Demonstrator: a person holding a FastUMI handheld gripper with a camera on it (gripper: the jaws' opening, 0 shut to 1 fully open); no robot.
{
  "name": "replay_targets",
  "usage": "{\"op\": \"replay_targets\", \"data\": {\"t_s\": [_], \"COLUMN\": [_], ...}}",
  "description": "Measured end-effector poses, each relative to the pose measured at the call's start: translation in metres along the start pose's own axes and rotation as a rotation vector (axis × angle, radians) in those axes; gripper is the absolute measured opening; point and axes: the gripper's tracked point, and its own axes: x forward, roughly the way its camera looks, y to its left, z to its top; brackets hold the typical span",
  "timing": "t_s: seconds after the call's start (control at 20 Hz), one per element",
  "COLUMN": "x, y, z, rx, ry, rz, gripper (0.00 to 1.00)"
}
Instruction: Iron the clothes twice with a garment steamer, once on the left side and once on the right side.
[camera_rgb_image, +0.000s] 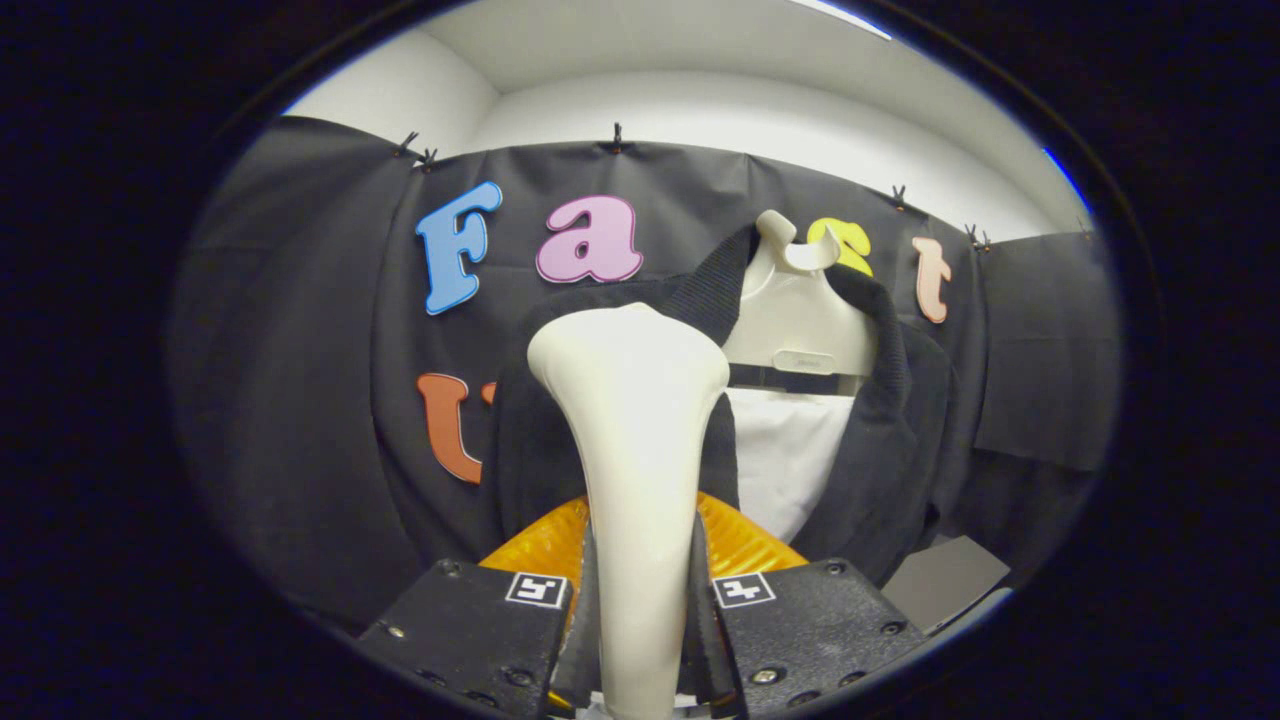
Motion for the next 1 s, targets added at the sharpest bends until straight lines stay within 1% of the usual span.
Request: {"op": "replay_targets", "data": {"t_s": [0.25,0.7,1.0], "x": [-0.002,-0.009,-0.013], "y": [-0.003,-0.01,-0.015], "z": [-0.028,-0.09,-0.132], "rx": [-0.009,-0.018,-0.037], "ry": [0.027,0.104,0.139], "rz": [-0.006,0.005,-0.002], "gripper": [0.4,0.4,0.39]}}
